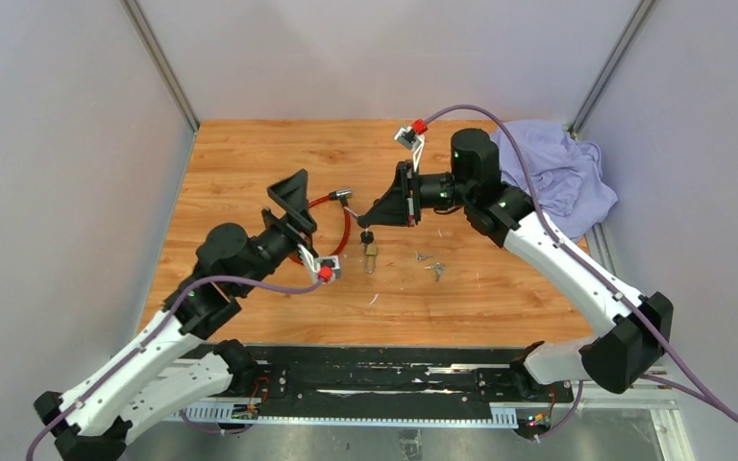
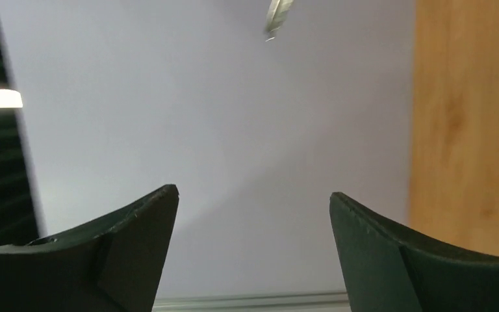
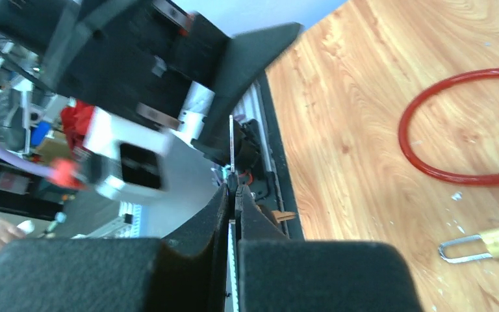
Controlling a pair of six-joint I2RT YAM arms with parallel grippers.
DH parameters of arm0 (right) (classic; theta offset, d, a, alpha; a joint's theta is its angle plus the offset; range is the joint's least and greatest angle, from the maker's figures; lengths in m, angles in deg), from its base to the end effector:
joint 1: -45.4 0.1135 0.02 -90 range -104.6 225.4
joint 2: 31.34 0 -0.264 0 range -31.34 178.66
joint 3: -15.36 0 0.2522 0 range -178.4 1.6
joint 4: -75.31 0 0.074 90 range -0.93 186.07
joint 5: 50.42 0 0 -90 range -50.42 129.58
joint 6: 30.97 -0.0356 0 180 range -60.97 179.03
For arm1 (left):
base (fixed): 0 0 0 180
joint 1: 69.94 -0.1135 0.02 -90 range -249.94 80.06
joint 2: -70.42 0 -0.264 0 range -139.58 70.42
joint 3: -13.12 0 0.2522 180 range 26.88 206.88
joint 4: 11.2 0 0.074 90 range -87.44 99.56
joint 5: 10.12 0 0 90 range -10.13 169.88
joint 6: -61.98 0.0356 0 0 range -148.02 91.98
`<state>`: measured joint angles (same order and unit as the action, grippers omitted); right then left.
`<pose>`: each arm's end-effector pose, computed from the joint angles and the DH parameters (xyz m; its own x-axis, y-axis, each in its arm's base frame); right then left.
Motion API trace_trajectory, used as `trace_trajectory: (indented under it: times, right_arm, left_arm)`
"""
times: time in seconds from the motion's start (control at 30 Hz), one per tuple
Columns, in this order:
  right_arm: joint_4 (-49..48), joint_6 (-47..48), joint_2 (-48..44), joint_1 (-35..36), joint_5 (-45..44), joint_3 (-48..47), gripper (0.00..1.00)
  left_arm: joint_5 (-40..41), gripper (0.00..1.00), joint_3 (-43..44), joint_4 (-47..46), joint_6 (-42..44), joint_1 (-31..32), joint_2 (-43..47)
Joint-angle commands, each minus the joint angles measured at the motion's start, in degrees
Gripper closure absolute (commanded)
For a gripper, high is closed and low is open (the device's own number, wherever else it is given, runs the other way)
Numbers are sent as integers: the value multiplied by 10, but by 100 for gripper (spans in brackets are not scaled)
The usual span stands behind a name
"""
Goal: Unlock with the key
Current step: Pick up the key from the center of the board.
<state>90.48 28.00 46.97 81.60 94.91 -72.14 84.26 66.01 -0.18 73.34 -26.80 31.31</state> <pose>0.2322 0.2062 0.4025 -0.5855 -0.0651 -0.8081 -0.8102 0.0111 0.5861 0.1255 -0.1139 0.3454 0.6069 0.7709 0.1931 -0.1578 -0.1213 0.9800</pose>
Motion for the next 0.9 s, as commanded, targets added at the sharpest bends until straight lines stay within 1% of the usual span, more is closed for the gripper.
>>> trace_trajectory:
  times: [0.0, 0.03, 0.07, 0.13, 0.2, 0.3, 0.4, 0.47, 0.53, 0.63, 0.7, 0.77, 0.87]
  right_arm:
    - [163, 167, -39, -7, -59, -36, 99]
    - [186, 185, -43, -6, -69, -39, 99]
    - [204, 202, -45, -3, -78, -42, 99]
    - [238, 232, -43, 2, -93, -53, 99]
    - [267, 255, -39, 11, -106, -67, 99]
    - [301, 282, -29, 31, -118, -87, 99]
    - [318, 296, -20, 50, -114, -98, 99]
    - [320, 300, -18, 61, -101, -97, 100]
    - [318, 298, -18, 67, -88, -93, 99]
    - [294, 281, -23, 69, -64, -82, 100]
    - [274, 265, -24, 68, -46, -78, 99]
    - [257, 252, -20, 69, -30, -77, 99]
    - [239, 240, -14, 69, -8, -79, 100]
  left_arm:
    - [-29, 10, 168, 387, -363, -3, -9]
    - [-56, 12, 197, 433, -418, -3, -22]
    - [-78, 14, 216, 457, -469, -3, -31]
    - [-109, 18, 241, 471, -573, -3, -48]
    - [-137, 22, 266, 477, -656, -5, -64]
    - [-199, 27, 321, 511, -758, -17, -106]
    - [-284, 28, 374, 550, -856, -50, -160]
    - [-350, 28, 403, 571, -907, -94, -195]
    - [-406, 27, 434, 598, -943, -131, -231]
    - [-495, 24, 479, 662, -937, -161, -284]
    - [-554, 17, 488, 685, -945, -166, -304]
    - [-607, 0, 476, 686, -958, -167, -311]
    - [-648, 2, 461, 686, -979, -167, -318]
